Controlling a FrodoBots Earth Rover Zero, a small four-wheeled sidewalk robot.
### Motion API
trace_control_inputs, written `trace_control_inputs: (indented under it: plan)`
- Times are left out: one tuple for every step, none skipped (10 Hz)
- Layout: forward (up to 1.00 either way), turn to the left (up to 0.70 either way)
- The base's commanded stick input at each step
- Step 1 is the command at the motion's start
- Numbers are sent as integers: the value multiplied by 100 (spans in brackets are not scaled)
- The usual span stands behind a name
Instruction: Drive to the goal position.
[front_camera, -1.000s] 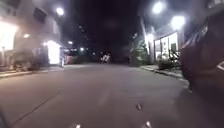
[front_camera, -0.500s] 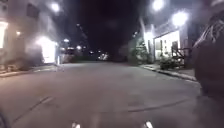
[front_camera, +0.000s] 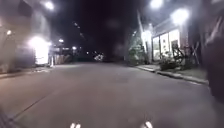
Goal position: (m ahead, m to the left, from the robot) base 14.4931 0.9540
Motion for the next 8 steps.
trace_control_inputs:
  plan:
    - [100,0]
    - [100,0]
    - [100,0]
    - [100,0]
    - [100,0]
    - [100,0]
    - [100,0]
    - [100,0]
